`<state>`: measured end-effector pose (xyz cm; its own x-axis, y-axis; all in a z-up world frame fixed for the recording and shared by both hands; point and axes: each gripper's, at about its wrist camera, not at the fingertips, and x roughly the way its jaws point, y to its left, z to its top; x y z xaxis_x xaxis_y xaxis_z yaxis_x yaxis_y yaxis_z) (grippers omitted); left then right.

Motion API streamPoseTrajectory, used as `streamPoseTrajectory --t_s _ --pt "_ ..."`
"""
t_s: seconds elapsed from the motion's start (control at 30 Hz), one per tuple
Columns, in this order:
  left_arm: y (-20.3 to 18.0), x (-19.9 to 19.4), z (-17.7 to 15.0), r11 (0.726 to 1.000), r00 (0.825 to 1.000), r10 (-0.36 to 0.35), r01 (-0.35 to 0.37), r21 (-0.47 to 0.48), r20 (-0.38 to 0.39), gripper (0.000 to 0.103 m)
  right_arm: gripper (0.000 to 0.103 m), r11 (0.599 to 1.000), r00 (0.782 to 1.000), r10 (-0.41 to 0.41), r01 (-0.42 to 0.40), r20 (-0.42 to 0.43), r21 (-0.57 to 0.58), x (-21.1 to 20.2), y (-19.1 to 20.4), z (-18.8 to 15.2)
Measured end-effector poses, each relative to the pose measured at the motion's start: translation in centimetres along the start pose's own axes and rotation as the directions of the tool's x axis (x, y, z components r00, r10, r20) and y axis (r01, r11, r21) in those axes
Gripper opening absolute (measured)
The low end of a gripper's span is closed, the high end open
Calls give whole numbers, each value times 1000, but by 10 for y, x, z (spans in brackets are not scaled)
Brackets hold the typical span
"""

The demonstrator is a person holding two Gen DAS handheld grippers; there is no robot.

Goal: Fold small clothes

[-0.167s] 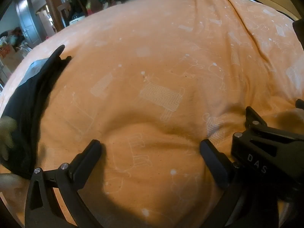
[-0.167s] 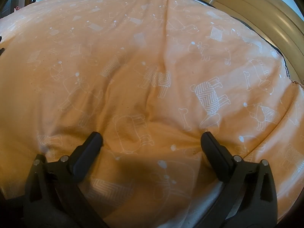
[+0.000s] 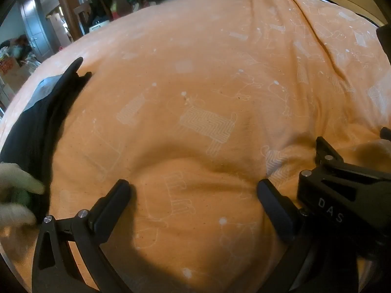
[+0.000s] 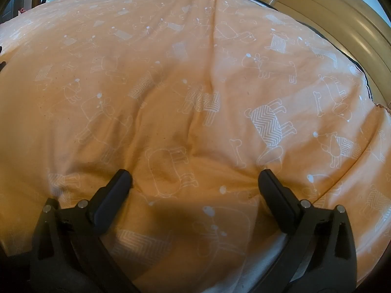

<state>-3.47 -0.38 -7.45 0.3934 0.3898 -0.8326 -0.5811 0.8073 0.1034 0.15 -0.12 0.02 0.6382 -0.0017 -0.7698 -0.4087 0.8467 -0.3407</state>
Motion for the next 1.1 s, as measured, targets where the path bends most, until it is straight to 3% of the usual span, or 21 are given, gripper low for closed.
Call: streamPoseTrajectory --t_s 1.1 --pt "2 0 2 1000 1000 1 -1 1 1 103 103 1000 1000 0 0 0 0 -1 1 1"
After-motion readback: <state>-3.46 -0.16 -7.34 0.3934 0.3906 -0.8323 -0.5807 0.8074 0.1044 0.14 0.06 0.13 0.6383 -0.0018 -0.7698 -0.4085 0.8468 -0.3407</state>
